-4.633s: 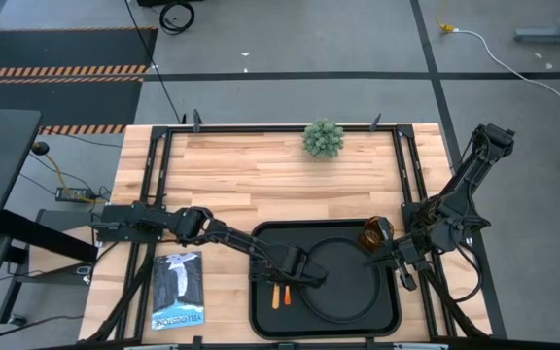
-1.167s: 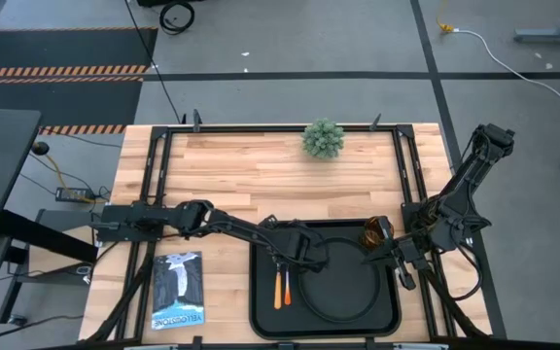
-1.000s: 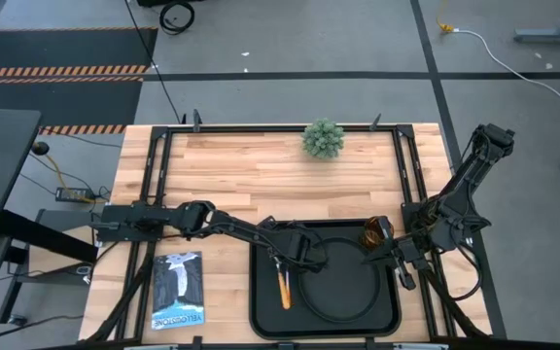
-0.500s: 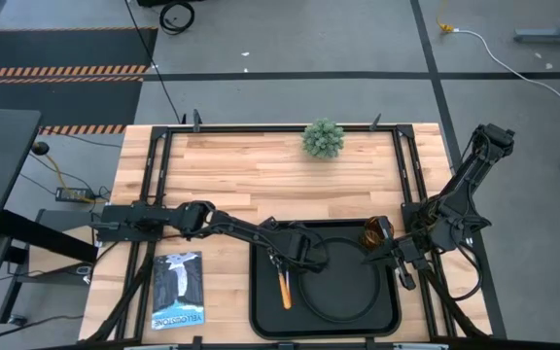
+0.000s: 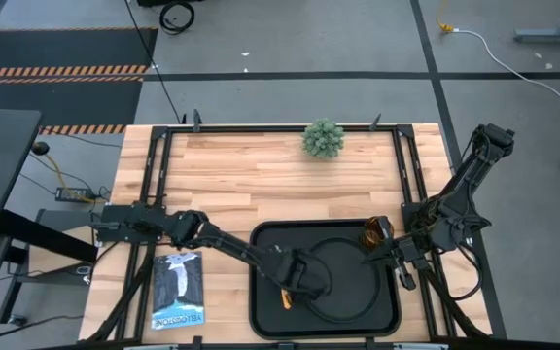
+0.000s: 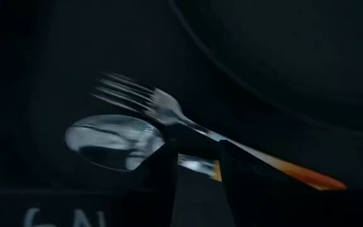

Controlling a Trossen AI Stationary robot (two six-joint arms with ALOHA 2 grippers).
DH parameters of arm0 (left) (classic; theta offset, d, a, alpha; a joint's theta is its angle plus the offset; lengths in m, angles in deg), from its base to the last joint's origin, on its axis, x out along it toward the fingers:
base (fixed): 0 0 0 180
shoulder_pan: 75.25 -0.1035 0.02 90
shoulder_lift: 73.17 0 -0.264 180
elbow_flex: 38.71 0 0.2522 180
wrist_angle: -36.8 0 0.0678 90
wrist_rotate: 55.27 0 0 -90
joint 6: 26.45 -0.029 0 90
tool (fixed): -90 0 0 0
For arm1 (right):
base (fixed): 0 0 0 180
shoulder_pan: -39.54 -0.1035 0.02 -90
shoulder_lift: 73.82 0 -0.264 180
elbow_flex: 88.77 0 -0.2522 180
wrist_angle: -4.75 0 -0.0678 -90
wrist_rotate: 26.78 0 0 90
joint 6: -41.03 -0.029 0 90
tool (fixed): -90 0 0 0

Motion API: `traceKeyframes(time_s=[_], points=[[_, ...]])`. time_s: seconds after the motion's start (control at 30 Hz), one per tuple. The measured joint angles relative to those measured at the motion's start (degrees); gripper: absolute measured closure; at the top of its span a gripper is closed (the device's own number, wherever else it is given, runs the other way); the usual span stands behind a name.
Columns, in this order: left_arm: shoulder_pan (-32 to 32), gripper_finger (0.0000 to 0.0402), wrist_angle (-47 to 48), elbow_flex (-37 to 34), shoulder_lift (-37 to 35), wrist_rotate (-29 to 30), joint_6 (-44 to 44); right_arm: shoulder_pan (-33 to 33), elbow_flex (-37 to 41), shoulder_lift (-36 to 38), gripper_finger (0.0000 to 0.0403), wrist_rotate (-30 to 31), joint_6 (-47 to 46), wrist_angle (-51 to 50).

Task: Pick and place plate/cup/fork/spoon on tray
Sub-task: Put the yellow spoon to the left orange fork on the black tray

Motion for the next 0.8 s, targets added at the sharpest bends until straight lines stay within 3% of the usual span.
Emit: traceKeyframes(time_s=[0.37,0.8], points=[[1.96,0.0279,-4.41,-2.94,0.04,-0.28,3.34,0.02,0.01,-0.01,0.0396,0.01,0.01,0.28],[1.96,0.0279,-4.16,-2.92,1.44,-1.43,0.16,0.00,0.01,-0.01,0.0396,0.00,0.01,0.25]])
